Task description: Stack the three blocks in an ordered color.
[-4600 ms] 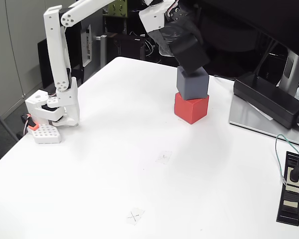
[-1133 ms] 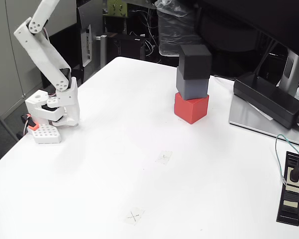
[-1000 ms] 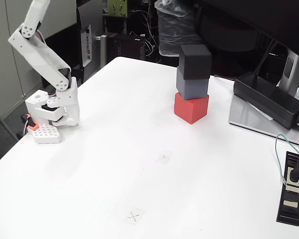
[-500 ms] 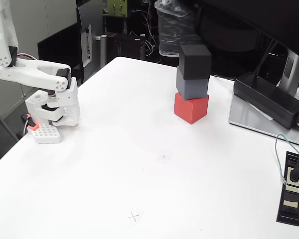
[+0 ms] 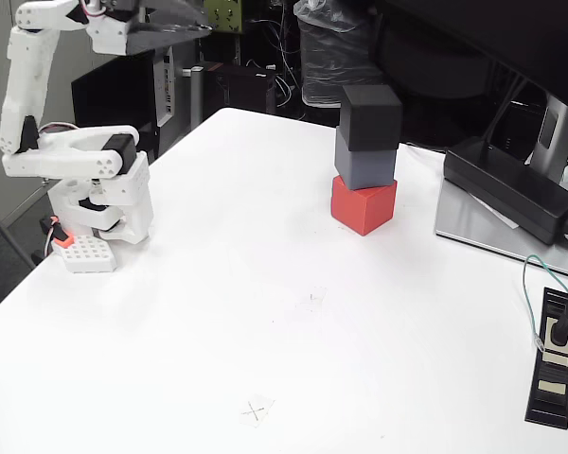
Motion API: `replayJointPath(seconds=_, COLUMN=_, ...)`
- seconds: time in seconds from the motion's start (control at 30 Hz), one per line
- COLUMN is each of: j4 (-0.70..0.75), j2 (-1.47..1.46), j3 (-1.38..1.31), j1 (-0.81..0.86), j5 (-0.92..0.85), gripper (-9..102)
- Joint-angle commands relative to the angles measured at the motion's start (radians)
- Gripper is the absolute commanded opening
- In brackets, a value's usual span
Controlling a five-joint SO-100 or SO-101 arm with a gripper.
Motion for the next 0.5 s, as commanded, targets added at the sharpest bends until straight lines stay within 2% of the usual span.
replayJointPath(seconds=0.0, j4=-0.137, j2=0.049, j3=0.235, j1=0.028, j5=0.006, gripper=0)
replayJointPath(seconds=0.17, j4=-0.207, j2=0.087, j3=0.499, j1=0.087, j5=0.009, gripper=0)
replayJointPath(seconds=0.47, j4=-0.287, j2=0.087, j3=0.747, j1=0.095, j5=0.011, gripper=0)
